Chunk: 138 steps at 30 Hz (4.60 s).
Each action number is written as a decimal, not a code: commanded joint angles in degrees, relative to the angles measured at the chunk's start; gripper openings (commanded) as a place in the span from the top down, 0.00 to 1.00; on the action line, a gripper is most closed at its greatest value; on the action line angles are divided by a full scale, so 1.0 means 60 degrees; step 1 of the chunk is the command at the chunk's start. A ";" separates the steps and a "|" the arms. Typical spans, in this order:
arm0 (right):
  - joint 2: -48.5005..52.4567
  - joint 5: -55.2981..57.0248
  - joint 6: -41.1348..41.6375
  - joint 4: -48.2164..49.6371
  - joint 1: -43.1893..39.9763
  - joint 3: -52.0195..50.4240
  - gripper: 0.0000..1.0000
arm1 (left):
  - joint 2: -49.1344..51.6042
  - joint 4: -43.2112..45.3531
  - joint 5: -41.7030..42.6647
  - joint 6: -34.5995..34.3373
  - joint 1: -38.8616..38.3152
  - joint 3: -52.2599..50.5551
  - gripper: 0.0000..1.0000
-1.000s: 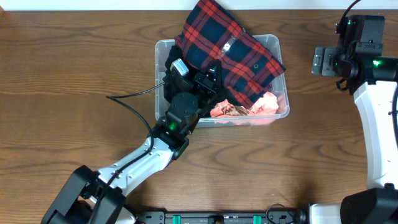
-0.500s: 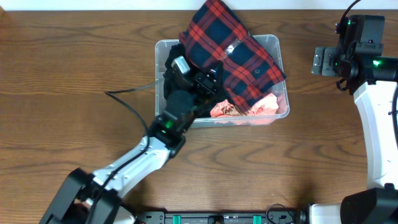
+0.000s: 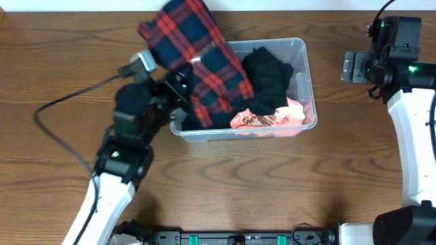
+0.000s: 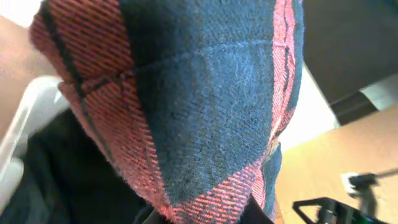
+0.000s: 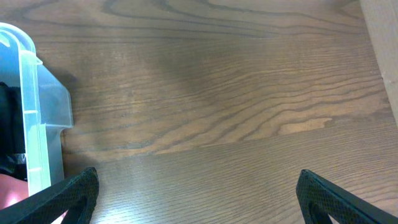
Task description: Pack container
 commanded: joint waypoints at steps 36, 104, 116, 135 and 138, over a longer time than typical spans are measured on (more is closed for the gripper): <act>0.0044 0.0066 -0.0007 -0.0011 -0.0062 0.0015 0.01 | 0.3836 -0.3115 -0.6750 1.5121 -0.3778 0.5570 0.94; 0.0044 0.0066 -0.0007 -0.0011 -0.0062 0.0015 0.01 | 0.6805 -0.3136 -0.5249 1.6677 -0.3883 0.5468 0.93; 0.0044 0.0066 -0.0007 -0.0011 -0.0062 0.0015 0.01 | 0.6798 -0.4524 -0.5257 1.6677 -0.4233 0.5468 0.72; 0.0044 0.0066 -0.0007 -0.0011 -0.0062 0.0015 0.01 | 0.5253 -0.8007 -0.4554 1.6673 -0.4572 0.5468 0.02; 0.0044 0.0066 -0.0007 -0.0011 -0.0062 0.0015 0.01 | 0.4543 -0.8207 -0.3789 1.6673 -0.4608 0.5472 0.02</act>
